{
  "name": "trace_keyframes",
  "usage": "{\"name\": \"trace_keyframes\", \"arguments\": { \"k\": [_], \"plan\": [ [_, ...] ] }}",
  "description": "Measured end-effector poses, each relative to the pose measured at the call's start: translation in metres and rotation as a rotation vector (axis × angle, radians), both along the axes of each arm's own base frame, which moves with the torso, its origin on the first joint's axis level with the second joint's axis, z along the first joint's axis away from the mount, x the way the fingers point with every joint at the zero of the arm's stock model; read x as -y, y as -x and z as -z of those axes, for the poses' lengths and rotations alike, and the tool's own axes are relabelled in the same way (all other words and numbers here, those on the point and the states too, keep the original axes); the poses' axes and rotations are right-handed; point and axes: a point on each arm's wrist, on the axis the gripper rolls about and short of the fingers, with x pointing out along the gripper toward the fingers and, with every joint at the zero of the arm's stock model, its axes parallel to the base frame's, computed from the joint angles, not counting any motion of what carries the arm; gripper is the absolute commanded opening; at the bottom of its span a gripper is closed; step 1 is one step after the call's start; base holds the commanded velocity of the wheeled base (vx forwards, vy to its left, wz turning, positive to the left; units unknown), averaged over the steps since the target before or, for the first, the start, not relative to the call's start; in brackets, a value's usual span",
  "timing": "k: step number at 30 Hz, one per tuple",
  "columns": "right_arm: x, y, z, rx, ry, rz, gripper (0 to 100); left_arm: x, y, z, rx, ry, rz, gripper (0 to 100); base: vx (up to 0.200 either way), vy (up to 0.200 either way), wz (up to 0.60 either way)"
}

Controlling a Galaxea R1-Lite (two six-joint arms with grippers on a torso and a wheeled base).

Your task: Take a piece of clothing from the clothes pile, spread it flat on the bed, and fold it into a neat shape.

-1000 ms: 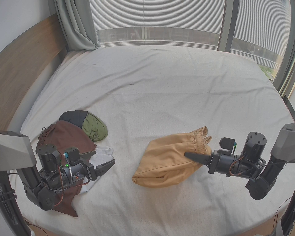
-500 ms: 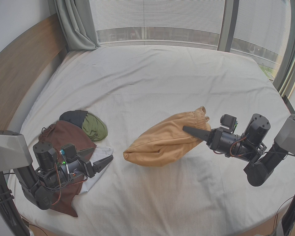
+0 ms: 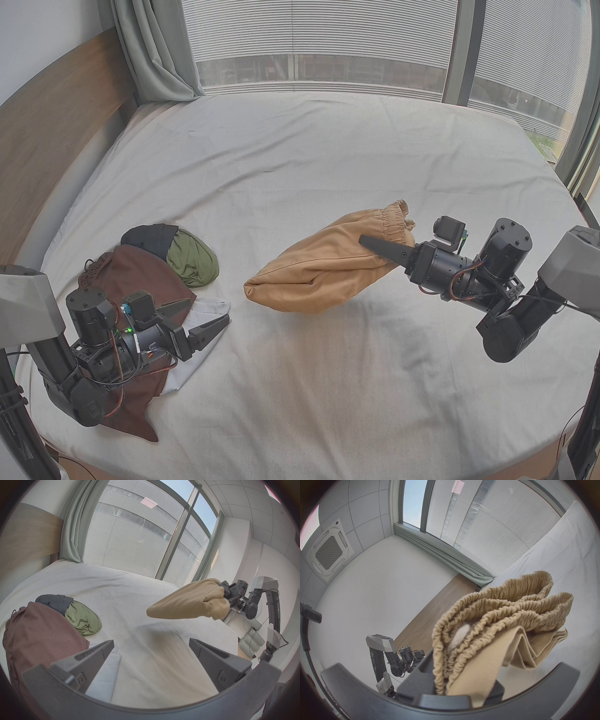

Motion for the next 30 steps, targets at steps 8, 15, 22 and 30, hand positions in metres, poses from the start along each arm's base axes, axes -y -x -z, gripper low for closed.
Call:
{"name": "trace_keyframes", "arguments": {
  "k": [8, 15, 22, 30],
  "plan": [
    [-0.006, -0.016, 0.011, -0.008, 0.001, 0.001, 0, 0.000, 0.000, 0.000, 0.000, -0.001, 0.001, 100, 0.000, 0.000, 0.00],
    [-0.012, -0.031, 0.006, -0.019, -0.005, 0.000, 0, 0.001, 0.001, 0.001, -0.002, -0.002, 0.003, 100, 0.000, 0.000, 0.00],
    [-0.014, -0.043, 0.001, -0.021, -0.006, 0.008, 0, 0.001, 0.001, 0.001, -0.002, -0.003, 0.003, 100, 0.000, 0.000, 0.00],
    [-0.010, -0.057, 0.012, -0.023, -0.006, 0.030, 0, 0.001, 0.001, 0.001, -0.003, -0.003, 0.004, 100, 0.000, 0.000, 0.00]
  ]
}}
